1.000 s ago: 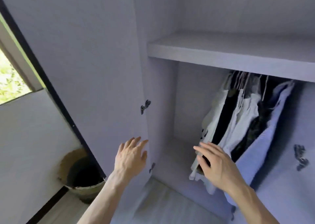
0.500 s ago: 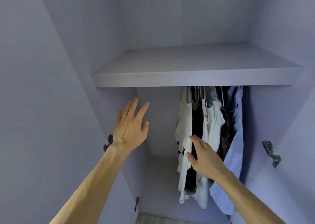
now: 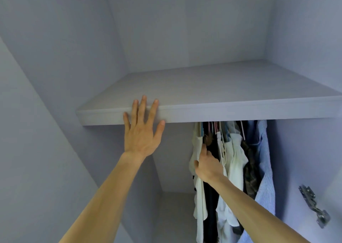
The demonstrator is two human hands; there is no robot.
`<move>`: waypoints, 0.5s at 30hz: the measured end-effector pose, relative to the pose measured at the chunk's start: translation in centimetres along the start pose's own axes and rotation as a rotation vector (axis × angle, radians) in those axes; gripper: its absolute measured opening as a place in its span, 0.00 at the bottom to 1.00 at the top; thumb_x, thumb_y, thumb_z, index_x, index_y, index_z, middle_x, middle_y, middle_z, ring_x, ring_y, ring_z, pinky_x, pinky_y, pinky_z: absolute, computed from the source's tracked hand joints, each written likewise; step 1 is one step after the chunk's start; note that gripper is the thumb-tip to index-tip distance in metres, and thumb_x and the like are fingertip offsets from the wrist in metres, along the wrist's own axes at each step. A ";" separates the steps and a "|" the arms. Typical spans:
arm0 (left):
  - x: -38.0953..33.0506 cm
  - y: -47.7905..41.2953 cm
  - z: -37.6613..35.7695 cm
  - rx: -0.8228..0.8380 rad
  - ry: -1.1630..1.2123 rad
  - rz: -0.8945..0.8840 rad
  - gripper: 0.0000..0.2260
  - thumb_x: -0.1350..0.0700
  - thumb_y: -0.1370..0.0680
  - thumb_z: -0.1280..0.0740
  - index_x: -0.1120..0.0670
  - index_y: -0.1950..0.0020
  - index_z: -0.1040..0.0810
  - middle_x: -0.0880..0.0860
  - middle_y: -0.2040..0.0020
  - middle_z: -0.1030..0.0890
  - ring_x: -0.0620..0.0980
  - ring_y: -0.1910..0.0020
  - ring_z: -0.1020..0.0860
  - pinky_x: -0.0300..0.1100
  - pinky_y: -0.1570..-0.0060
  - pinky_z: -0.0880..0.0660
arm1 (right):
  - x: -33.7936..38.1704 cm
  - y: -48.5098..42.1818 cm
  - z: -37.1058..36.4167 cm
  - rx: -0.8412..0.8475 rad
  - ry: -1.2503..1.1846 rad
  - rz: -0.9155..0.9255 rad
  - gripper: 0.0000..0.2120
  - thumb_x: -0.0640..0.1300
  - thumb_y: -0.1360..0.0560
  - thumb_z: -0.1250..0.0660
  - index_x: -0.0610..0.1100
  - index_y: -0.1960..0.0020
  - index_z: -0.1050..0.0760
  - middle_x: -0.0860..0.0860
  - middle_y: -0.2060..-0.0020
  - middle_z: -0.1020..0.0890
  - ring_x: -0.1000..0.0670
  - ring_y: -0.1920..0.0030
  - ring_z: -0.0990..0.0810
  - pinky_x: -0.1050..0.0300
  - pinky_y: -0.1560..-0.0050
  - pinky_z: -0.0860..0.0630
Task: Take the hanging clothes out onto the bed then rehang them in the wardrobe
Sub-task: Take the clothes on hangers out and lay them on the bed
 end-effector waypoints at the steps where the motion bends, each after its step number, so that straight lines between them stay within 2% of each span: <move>1: 0.0 -0.1 -0.2 -0.016 0.016 0.009 0.29 0.38 0.17 0.52 0.40 0.20 0.61 0.49 0.18 0.61 0.51 0.21 0.66 0.62 0.23 0.58 | -0.1 -0.6 -0.1 -0.012 0.025 -0.021 0.35 0.47 0.20 0.38 0.39 0.21 0.52 0.44 0.38 0.25 0.42 0.46 0.19 0.53 0.58 0.26; 3: -0.2 -0.3 -0.5 -0.030 0.042 0.023 0.28 0.38 0.16 0.51 0.39 0.20 0.62 0.49 0.18 0.60 0.50 0.21 0.66 0.62 0.23 0.58 | -0.2 -1.6 -0.2 -0.045 0.026 -0.053 0.29 0.47 0.21 0.37 0.40 0.25 0.44 0.47 0.49 0.22 0.43 0.51 0.18 0.53 0.60 0.24; 5: -0.2 -0.3 -0.6 -0.044 0.051 0.026 0.29 0.38 0.17 0.50 0.39 0.20 0.61 0.49 0.18 0.59 0.51 0.20 0.65 0.63 0.23 0.58 | -0.1 -2.4 -0.2 -0.046 -0.087 -0.080 0.19 0.48 0.21 0.39 0.42 0.33 0.38 0.49 0.57 0.23 0.43 0.54 0.18 0.54 0.62 0.27; 8: -0.1 -0.3 -0.7 -0.054 0.046 0.016 0.29 0.38 0.16 0.49 0.38 0.20 0.61 0.49 0.18 0.58 0.51 0.20 0.64 0.63 0.23 0.57 | 0.2 -4.0 -0.7 0.055 -0.312 -0.094 0.13 0.46 0.22 0.39 0.44 0.40 0.36 0.47 0.56 0.20 0.42 0.56 0.19 0.54 0.60 0.26; 11: 0.0 -0.2 -0.7 -0.051 0.038 0.019 0.28 0.38 0.17 0.50 0.39 0.20 0.61 0.49 0.18 0.57 0.51 0.20 0.64 0.62 0.23 0.57 | 0.3 -4.6 -2.0 0.209 -0.710 -0.211 0.09 0.38 0.24 0.38 0.42 0.44 0.33 0.45 0.60 0.21 0.48 0.66 0.21 0.56 0.69 0.27; 13: 0.0 -0.2 -0.8 -0.044 0.029 0.020 0.28 0.38 0.17 0.51 0.39 0.20 0.60 0.50 0.18 0.57 0.51 0.20 0.63 0.62 0.23 0.57 | 0.6 -4.7 -2.3 0.233 -0.890 -0.237 0.08 0.34 0.24 0.36 0.41 0.46 0.30 0.44 0.60 0.24 0.51 0.70 0.26 0.59 0.71 0.30; 15: 0.1 -0.2 -0.7 -0.041 0.018 0.016 0.28 0.38 0.17 0.50 0.39 0.20 0.59 0.50 0.18 0.56 0.52 0.20 0.63 0.63 0.23 0.55 | 1.4 -4.7 -1.7 0.208 -0.974 -0.180 0.07 0.34 0.23 0.35 0.42 0.47 0.29 0.45 0.57 0.25 0.53 0.71 0.28 0.61 0.71 0.30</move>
Point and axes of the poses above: each hand's wrist, its own y-axis away from the middle knuckle, its own z-axis out of the back of the hand, x = y × z, the point moved 7 cm from there along -y, towards the middle knuckle
